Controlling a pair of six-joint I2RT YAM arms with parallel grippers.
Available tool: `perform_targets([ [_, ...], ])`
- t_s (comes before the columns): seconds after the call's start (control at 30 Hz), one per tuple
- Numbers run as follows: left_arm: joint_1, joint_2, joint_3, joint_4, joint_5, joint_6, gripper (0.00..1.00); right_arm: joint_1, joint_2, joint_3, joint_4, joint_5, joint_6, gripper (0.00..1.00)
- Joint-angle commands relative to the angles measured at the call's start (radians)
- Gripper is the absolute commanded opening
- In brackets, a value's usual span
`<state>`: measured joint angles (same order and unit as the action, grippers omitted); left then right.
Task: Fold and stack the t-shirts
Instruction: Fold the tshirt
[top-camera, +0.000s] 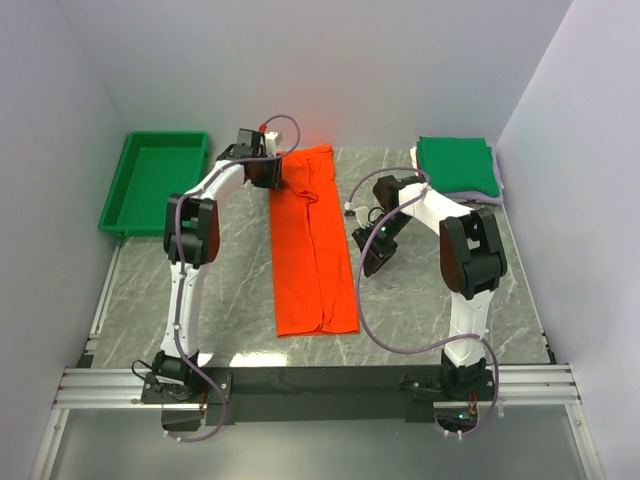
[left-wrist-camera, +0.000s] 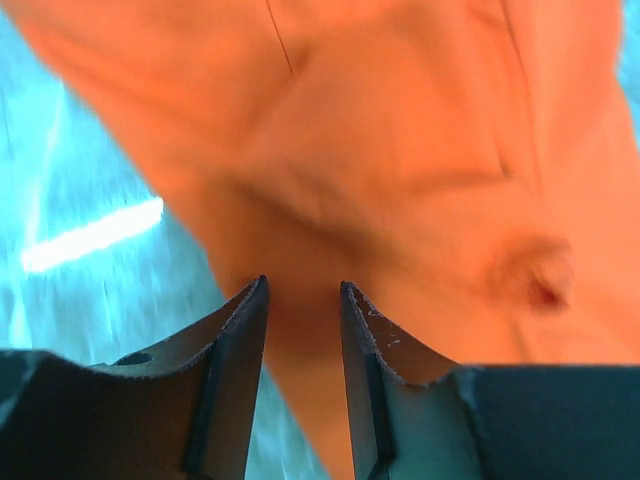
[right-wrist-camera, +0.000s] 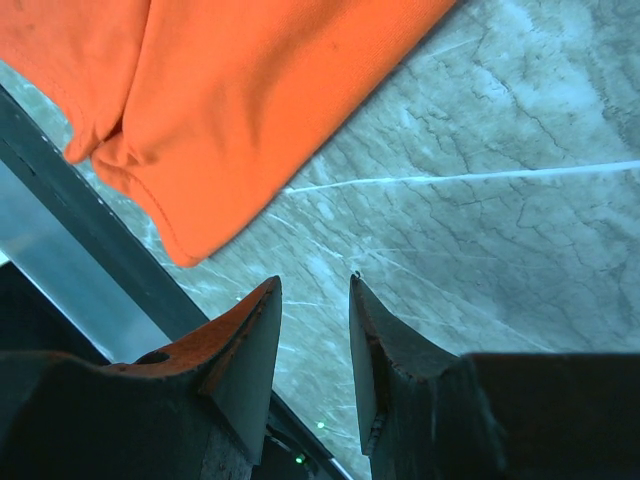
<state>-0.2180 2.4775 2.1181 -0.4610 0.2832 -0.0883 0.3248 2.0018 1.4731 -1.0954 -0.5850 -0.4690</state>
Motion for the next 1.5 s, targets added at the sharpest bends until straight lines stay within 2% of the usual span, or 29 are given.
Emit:
perform_targets([
  [0.0,0.005,-0.201,-0.081,0.009,0.037,0.038,0.41,0.005,0.006,0.038,0.006,-0.025,0.03,0.41],
  [0.13,0.002,-0.307,-0.263,0.027,0.12,-0.03,0.39,0.011,0.017,0.05,0.012,-0.03,0.038,0.4],
  [0.27,-0.015,-0.302,-0.313,-0.005,0.102,-0.025,0.36,0.013,0.032,0.064,0.003,-0.032,0.039,0.4],
  [0.8,-0.014,-0.037,-0.093,-0.062,0.091,0.013,0.36,0.014,0.041,0.111,-0.008,0.002,0.043,0.4],
  [0.97,-0.014,0.049,0.029,-0.08,0.074,0.004,0.36,0.014,0.06,0.139,-0.006,0.011,0.047,0.4],
  [1.13,-0.007,0.061,0.071,-0.045,0.053,-0.018,0.37,0.011,0.06,0.161,0.008,0.024,0.047,0.4],
  [1.27,-0.004,-0.033,0.03,0.001,0.097,0.024,0.48,0.014,0.045,0.171,0.02,0.014,0.046,0.4],
  [1.33,0.003,-0.128,-0.093,0.089,0.149,0.073,0.59,0.016,0.002,0.161,0.044,0.005,0.037,0.41],
  [1.37,0.008,-0.26,-0.165,0.144,0.174,0.078,0.64,0.023,-0.024,0.147,0.061,0.004,0.029,0.42],
  [1.4,0.014,-0.337,-0.325,0.197,0.233,0.132,0.68,0.029,-0.094,0.098,0.083,0.007,0.02,0.44],
  [1.43,0.022,-0.415,-0.405,0.247,0.255,0.148,0.8,0.037,-0.136,0.063,0.11,0.014,0.0,0.47],
  [1.47,0.035,-0.562,-0.479,0.324,0.281,0.166,0.82,0.058,-0.181,-0.015,0.17,0.022,-0.013,0.48],
])
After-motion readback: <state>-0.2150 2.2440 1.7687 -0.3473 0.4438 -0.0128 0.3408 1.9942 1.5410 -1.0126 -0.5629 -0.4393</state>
